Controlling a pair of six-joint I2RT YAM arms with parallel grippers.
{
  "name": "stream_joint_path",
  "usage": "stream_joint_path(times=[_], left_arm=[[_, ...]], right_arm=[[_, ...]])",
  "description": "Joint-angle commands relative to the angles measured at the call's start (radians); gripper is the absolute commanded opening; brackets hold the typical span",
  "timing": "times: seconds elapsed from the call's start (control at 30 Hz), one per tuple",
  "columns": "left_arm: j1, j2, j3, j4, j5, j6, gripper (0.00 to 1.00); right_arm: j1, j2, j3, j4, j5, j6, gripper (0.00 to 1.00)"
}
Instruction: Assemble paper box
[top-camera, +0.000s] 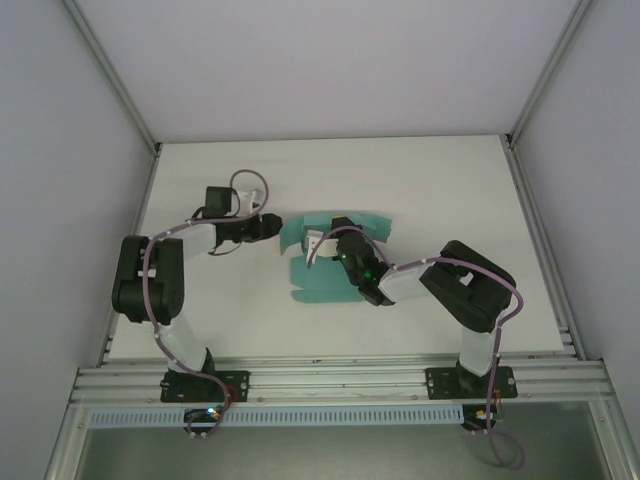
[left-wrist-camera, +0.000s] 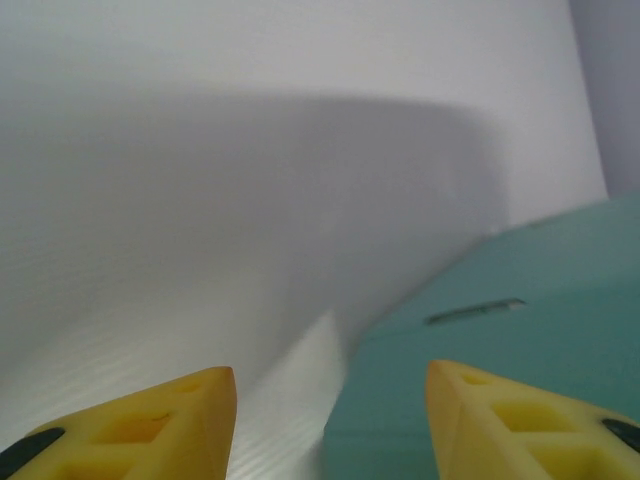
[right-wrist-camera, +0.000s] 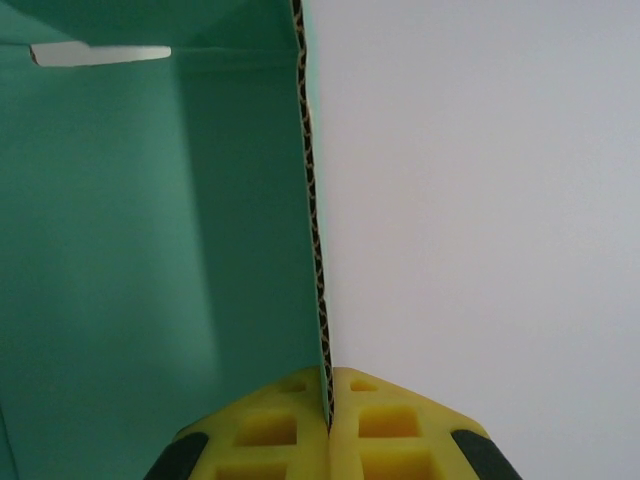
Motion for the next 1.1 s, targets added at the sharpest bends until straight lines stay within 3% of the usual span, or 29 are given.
stream_joint_path(times=[0.0, 0.3, 0.53, 0.67, 0.77, 1.07], left_arm=[[-0.040, -0.068, -0.040, -0.005, 0.062, 0.127, 0.53], [-0.133, -0.162, -0.157, 0.091, 0.017, 0.182, 0.52], [-0.172, -0.166, -0.182, 0.163, -0.083, 0.199, 0.52], [-0.194, -0.156, -0.202, 0.315, -0.155, 0.165, 0.47], [-0.204, -0.134, -0.212, 0.392, -0.170, 0.154, 0.47], [-0.269, -0.079, -0.210, 0.407, -0.156, 0.159, 0.47]], right_arm=[[-0.003, -0.018, 0.017, -0.009, 0.014, 0.020, 0.00], [-0.005, -0.050, 0.008, -0.071, 0.014, 0.042, 0.00], [-0.002, -0.075, 0.012, -0.124, -0.009, 0.067, 0.00], [0.005, -0.095, 0.011, -0.201, -0.038, 0.112, 0.00], [0.012, -0.105, 0.013, -0.242, -0.046, 0.142, 0.00], [0.012, -0.106, 0.046, -0.332, -0.039, 0.216, 0.00]])
